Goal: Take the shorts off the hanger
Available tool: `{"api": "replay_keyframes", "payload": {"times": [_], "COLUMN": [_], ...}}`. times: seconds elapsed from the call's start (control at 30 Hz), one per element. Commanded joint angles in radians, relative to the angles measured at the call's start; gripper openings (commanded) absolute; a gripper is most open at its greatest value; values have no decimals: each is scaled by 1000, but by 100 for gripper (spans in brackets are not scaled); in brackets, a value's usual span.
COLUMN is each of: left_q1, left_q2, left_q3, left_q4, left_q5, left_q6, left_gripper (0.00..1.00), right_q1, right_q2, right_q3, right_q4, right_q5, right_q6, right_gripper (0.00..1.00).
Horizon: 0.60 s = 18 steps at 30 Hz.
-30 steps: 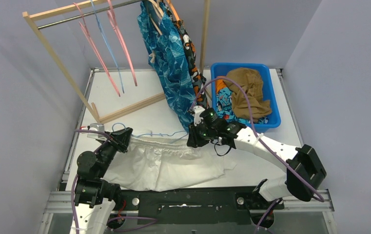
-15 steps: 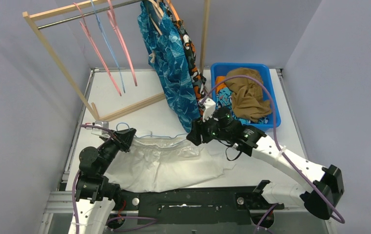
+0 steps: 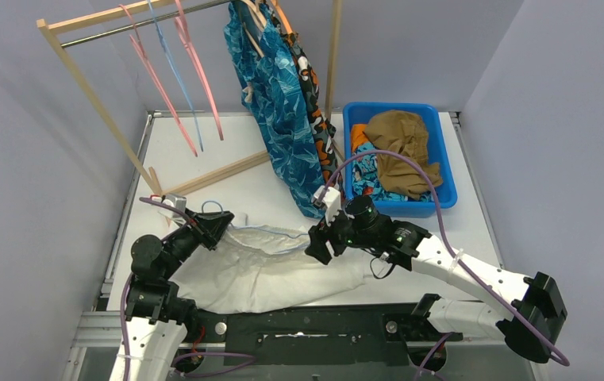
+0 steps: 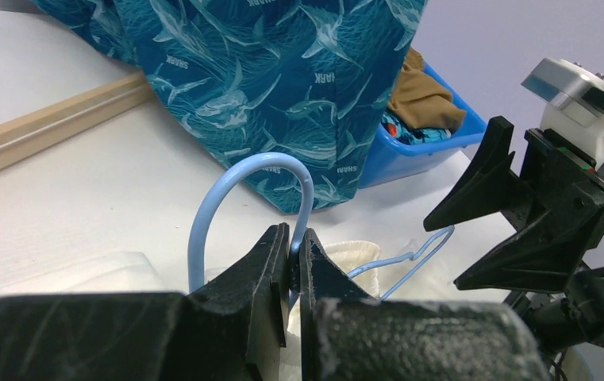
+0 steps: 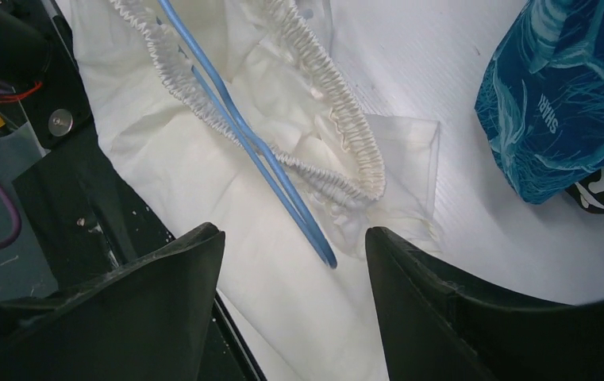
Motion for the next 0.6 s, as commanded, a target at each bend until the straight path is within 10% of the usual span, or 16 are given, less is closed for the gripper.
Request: {"api": "replay_keyframes", "payload": {"times": [0.0,0.37,0.57], "left_q1": [4,4,4], "left_q2": [12,13,14], "left_q3": [6,7,9], "left_q4": [113,110,105], "left_q5": [76,68,55], "left_q6": [-18,-19,-20], "left_gripper": [0,0,0], "right_q1": [2,-24,-54], "right_q2": [-15,-11,-30], "right_q3": [30,40,30], "right_q4": [69,34,53], "right_q5": [-55,-159,-175], "right_q6": [-53,-71,-45], "right_gripper": [64,8,4]}}
